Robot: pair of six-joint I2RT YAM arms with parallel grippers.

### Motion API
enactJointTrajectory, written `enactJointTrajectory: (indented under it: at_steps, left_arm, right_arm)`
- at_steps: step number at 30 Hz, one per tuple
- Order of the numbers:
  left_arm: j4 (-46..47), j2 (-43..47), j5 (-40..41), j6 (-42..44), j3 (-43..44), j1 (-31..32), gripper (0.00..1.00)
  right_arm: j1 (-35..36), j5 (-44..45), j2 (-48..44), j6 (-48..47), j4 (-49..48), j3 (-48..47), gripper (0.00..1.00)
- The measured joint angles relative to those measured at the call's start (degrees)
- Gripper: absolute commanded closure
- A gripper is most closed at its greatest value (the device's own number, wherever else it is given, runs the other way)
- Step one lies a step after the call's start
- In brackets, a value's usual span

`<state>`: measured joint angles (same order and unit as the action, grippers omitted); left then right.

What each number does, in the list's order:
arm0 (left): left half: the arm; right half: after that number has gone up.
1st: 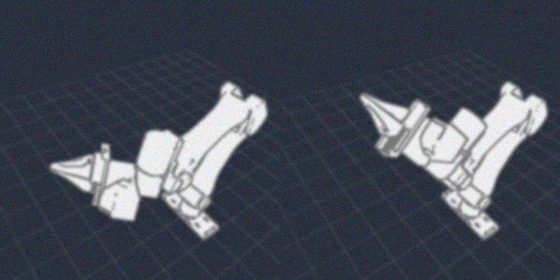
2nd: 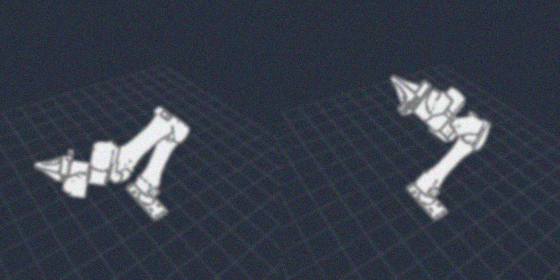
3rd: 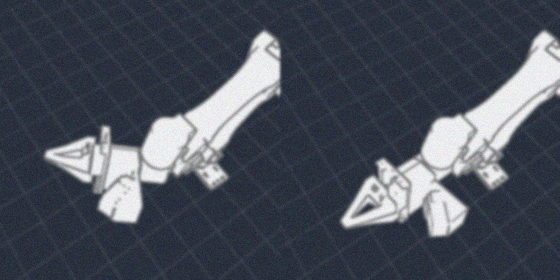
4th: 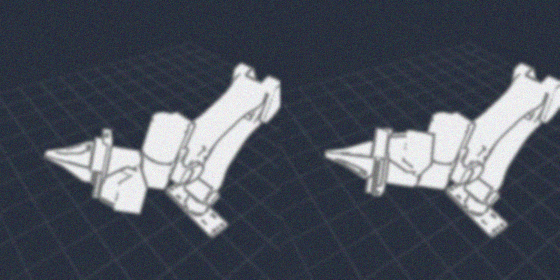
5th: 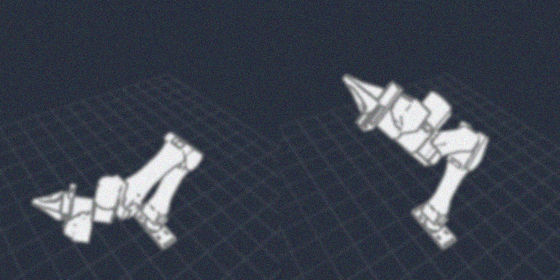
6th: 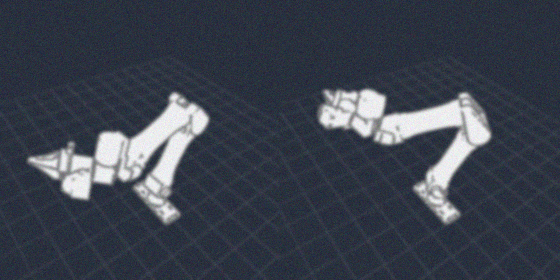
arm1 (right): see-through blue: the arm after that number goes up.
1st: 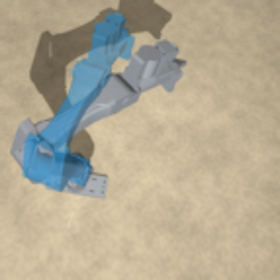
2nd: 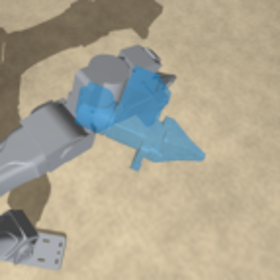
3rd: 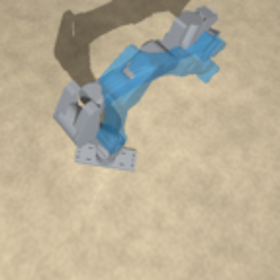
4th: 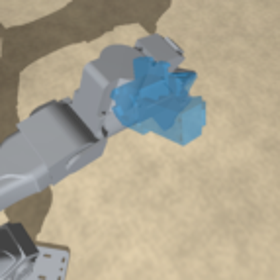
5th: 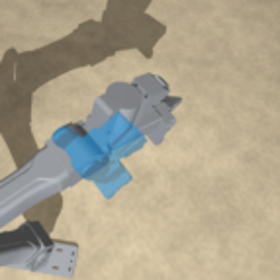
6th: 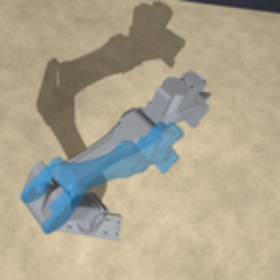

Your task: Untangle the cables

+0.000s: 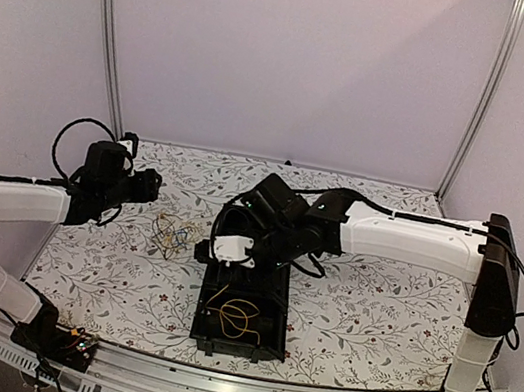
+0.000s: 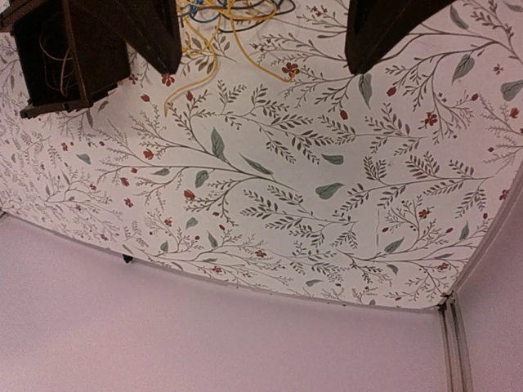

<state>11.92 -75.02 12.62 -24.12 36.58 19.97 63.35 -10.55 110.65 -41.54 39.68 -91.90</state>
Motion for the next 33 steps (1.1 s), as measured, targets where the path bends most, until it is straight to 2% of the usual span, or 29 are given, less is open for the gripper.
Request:
enactJointTrajectory:
  at_steps: [17, 20, 25, 33]
  left_arm:
    - [0.2, 0.0, -0.2, -0.2, -1.7, 0.0, 0.28]
    - [0.2, 0.2, -0.2, -0.2, -1.9, 0.0, 0.28]
    - [0.3, 0.5, -0.2, -0.7, -1.9, 0.0, 0.28]
    - [0.6, 1.1, -0.3, -1.3, -3.7, 0.0, 0.28]
  right_arm:
    - [0.0, -3.0, 7.7, -3.2, 4.2, -7.0, 0.66]
    - [0.0, -3.5, 9.1, -3.5, 5.3, -7.5, 0.73]
    - [0.0, -4.3, 9.4, -3.5, 5.8, -8.3, 0.98]
    - [0.1, -4.5, 9.3, -2.8, 6.4, -8.7, 1.00]
